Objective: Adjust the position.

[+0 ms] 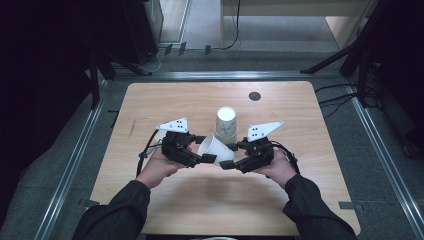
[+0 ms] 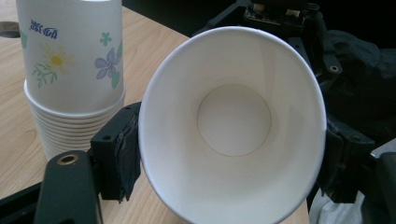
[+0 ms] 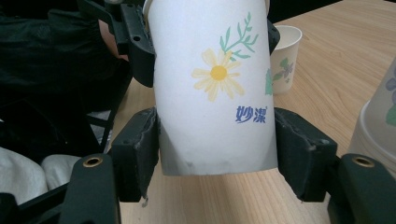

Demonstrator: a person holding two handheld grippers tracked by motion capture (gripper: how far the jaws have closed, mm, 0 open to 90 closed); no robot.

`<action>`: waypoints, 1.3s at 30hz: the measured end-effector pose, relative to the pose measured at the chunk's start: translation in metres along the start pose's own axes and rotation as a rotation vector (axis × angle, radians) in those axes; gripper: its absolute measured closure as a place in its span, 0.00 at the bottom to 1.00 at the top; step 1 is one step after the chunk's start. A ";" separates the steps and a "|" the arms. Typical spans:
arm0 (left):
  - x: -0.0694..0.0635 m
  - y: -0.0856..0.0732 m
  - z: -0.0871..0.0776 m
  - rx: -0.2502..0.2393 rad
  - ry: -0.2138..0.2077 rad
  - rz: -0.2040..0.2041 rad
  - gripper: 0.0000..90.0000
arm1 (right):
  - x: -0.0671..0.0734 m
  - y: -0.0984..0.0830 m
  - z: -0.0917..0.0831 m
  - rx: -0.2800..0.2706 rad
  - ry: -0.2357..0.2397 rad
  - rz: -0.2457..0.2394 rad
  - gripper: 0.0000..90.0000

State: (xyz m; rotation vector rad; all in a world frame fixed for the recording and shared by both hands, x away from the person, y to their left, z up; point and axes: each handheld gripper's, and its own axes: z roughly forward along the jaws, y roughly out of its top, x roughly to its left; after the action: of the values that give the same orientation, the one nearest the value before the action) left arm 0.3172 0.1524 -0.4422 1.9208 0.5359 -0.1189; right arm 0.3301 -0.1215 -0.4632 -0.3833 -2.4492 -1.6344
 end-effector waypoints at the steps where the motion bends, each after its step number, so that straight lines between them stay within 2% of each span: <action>1: 0.000 0.000 0.000 0.001 -0.002 0.000 0.25 | 0.000 0.000 0.000 0.002 0.002 0.000 0.39; 24: -0.001 0.001 -0.003 0.018 -0.002 0.024 0.27 | -0.001 0.000 0.000 0.024 0.006 0.005 0.38; 39: 0.001 0.005 -0.018 0.012 0.041 0.028 0.27 | -0.003 -0.003 -0.007 0.070 -0.045 0.005 0.37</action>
State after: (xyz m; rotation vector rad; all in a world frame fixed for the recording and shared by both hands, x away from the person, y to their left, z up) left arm 0.3171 0.1667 -0.4309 1.9457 0.5367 -0.0651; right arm 0.3315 -0.1299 -0.4640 -0.4193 -2.5282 -1.5495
